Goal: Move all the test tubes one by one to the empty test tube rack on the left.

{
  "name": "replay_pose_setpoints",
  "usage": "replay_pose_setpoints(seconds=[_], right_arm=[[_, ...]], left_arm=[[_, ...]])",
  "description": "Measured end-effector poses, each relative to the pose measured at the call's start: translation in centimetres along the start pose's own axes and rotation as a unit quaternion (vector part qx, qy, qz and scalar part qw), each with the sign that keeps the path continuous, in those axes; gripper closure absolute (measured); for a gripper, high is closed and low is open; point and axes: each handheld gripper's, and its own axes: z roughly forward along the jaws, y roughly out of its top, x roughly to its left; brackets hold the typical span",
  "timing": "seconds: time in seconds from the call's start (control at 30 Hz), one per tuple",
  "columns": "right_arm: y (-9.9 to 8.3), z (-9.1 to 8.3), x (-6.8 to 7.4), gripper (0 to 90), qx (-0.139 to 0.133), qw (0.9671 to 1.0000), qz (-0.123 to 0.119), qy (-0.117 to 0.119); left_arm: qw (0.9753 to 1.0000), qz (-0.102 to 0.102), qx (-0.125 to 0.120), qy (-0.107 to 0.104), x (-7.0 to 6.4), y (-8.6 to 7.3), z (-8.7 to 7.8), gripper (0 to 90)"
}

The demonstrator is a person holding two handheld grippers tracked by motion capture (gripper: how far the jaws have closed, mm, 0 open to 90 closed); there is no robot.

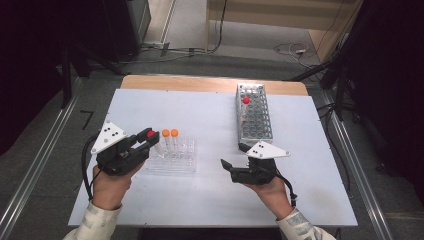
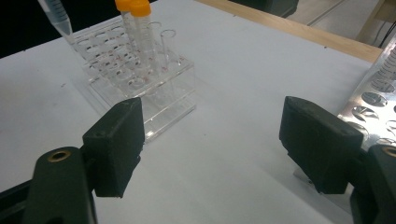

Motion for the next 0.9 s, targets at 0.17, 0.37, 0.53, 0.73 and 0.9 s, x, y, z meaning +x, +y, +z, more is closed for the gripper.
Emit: replay_pose_setpoints(seconds=[0.17, 0.37, 0.53, 0.73, 0.9], right_arm=[[0.0, 0.1, -0.1, 21.2, 0.001, 1.0000, 0.004, -0.004], [0.0, 0.2, -0.2, 21.3, 0.003, 1.0000, 0.006, -0.006], [-0.1, 0.2, -0.2, 21.4, 0.004, 0.9999, 0.007, -0.007], [-0.1, 0.2, -0.2, 21.6, 0.003, 0.9999, 0.007, -0.007], [-0.1, 0.2, -0.3, 21.6, 0.003, 1.0000, 0.005, -0.007]], left_arm=[[0.9996, -0.015, -0.005, 0.023, 1.6, 0.1, 1.4, 70.1], [0.9990, -0.014, -0.007, 0.042, 2.2, 0.4, 3.3, 70.2], [0.9985, -0.013, -0.005, 0.053, 2.6, 0.0, 4.5, 70.1], [0.9979, -0.015, 0.004, 0.063, 2.9, -0.5, 5.4, 70.2], [0.9976, -0.011, 0.007, 0.068, 2.9, -1.2, 5.8, 70.1]])
